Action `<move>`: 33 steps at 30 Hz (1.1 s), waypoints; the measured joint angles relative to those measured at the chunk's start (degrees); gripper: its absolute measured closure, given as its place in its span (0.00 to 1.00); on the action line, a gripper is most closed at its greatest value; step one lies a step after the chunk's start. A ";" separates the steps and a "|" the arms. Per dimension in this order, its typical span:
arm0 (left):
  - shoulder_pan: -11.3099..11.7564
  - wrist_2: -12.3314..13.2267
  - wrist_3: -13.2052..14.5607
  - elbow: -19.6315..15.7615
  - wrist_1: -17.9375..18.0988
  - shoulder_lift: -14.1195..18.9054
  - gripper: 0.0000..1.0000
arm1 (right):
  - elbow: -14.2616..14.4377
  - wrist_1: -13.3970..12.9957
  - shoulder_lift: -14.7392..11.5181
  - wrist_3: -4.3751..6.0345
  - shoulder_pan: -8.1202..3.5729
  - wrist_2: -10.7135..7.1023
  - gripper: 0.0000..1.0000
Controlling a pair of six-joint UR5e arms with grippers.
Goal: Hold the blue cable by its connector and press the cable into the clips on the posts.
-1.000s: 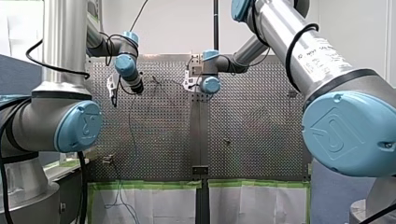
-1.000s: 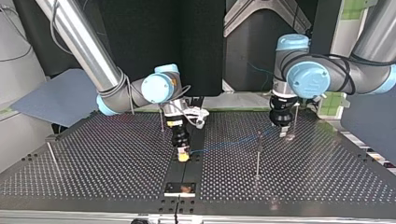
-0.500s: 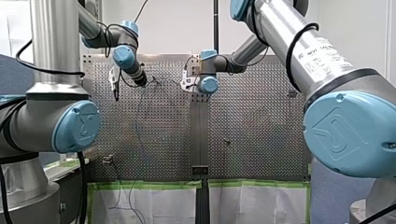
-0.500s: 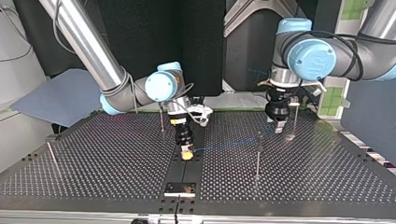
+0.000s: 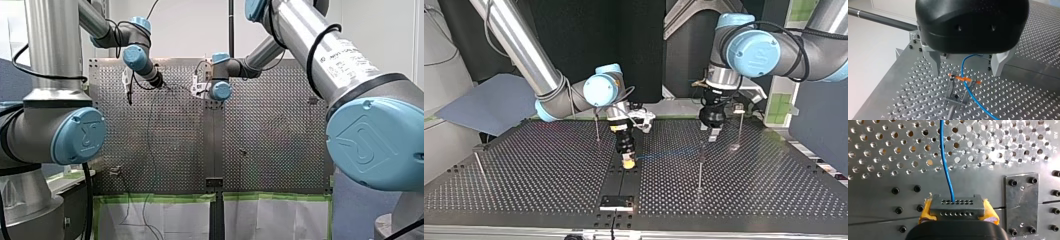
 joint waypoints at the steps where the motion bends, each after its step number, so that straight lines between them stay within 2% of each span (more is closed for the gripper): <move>1: -0.09 0.00 -0.01 0.00 0.16 -0.01 0.00 | 0.00 0.03 0.00 0.02 0.03 -0.01 1.00; 20: -1.09 -0.05 0.31 0.00 1.51 -0.08 0.00 | 0.01 0.57 0.03 0.63 0.09 -0.02 1.00; 26: -2.02 0.04 0.82 0.00 3.53 -0.61 0.00 | 0.01 0.62 0.03 0.69 0.09 0.24 1.00; 33: -4.01 -0.06 2.34 0.01 7.46 -3.65 0.00 | 0.02 0.73 0.03 0.46 0.09 0.31 1.00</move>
